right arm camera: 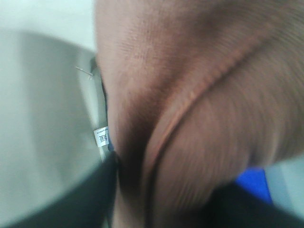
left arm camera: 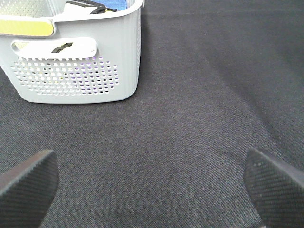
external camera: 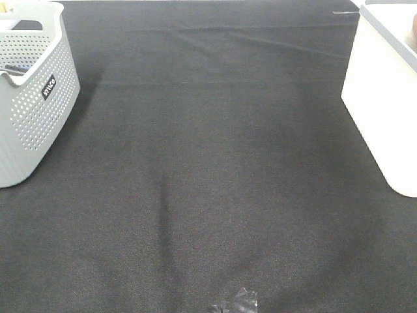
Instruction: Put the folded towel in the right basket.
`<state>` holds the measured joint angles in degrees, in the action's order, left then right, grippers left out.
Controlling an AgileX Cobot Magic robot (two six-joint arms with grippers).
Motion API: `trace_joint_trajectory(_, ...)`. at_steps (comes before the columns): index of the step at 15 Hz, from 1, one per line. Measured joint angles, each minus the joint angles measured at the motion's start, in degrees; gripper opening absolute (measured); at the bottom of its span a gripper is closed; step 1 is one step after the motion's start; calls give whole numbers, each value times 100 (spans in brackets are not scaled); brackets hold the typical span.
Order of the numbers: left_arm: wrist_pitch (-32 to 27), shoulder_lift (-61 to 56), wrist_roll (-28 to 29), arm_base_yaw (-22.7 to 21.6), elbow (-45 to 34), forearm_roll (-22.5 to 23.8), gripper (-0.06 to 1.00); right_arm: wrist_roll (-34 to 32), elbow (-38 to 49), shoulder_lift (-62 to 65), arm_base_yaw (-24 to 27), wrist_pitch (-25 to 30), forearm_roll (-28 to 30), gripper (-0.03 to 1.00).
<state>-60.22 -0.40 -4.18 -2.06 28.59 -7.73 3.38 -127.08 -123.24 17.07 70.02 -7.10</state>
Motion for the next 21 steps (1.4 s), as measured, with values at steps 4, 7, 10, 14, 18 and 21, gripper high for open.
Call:
trace_joint_trajectory(4, 0, 0, 0, 0, 0, 0, 99, -40, 0, 74, 0, -11, 57, 96)
trace_joint_trajectory(7, 0, 0, 0, 0, 0, 0, 99, 74, 0, 447, -63, -6, -481, 97)
trace_joint_trajectory(10, 0, 0, 0, 0, 0, 0, 99, 92, 195, 940, -395, -23, -378, 97)
trace_joint_trajectory(14, 0, 0, 0, 0, 0, 0, 99, 0, 2257, 2699, -1398, -23, 115, 97)
trace_joint_trajectory(18, 0, 0, 0, 0, 0, 0, 99, 0, 4498, 4578, -1490, -17, -338, 97)
trace_joint_trajectory(21, 0, 0, 0, 0, 0, 0, 99, -40, 5775, 5861, -1490, -11, -178, 97)
